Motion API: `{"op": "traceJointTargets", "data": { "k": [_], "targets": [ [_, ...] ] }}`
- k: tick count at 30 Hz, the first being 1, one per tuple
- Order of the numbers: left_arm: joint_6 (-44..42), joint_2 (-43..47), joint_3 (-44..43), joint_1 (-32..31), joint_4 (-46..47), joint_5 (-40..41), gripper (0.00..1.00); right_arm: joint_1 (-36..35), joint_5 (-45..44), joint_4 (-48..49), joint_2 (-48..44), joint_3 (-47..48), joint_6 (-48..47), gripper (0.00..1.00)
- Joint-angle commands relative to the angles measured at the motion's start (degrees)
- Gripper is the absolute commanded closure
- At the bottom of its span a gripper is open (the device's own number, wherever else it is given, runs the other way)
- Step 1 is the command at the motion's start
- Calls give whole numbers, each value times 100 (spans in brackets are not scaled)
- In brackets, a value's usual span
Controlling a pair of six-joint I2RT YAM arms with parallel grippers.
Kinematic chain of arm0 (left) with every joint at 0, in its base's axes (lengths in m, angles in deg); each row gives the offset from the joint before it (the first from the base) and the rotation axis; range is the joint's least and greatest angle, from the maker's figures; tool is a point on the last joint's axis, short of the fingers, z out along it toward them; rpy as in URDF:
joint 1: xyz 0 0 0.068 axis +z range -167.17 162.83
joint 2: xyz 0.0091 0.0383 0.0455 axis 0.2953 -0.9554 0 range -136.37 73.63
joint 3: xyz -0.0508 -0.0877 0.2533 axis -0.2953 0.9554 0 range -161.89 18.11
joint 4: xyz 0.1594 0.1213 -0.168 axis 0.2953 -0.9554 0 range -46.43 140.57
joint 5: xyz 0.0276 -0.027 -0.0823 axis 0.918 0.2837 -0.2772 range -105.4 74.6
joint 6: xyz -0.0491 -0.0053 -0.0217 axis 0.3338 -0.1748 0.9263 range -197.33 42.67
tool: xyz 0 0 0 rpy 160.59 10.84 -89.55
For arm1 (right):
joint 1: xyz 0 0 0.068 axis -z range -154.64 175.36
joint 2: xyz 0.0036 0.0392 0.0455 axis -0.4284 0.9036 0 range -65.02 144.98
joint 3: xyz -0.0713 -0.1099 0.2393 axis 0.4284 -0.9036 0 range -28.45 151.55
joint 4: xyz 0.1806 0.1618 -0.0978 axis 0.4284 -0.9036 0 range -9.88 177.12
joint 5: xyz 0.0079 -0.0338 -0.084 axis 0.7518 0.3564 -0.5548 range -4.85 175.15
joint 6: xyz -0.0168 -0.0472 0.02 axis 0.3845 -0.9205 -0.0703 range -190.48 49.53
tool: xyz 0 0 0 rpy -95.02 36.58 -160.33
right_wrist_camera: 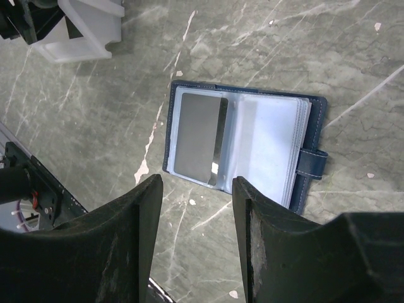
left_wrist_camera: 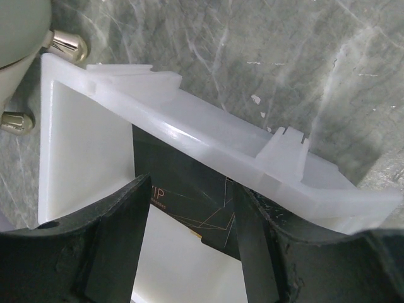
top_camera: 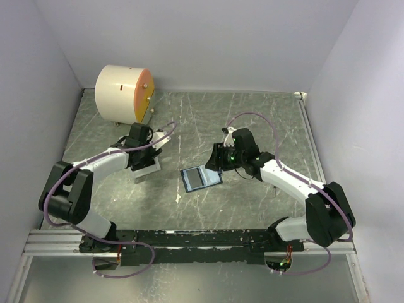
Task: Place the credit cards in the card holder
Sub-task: Pick up the credit card from the storage box.
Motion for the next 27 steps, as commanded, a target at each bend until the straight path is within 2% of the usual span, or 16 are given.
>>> {"op": "traceJointTargets", "data": {
  "k": [1,14,20,27],
  "targets": [
    [-86,-101,-75,7,126,-97,35,38,-38,-4,-67,152,-43,52],
    [-151,-312,-1,7,284,-76,35,51,-53,61,-81,130,-4,52],
    [-148,-313,-35,7,331,-40,38,51,-55,137,-171,102,27,52],
    [-151,-226,-42,7,156,-150,35,59,-49,163,-165,84,18,53]
  ]
}}
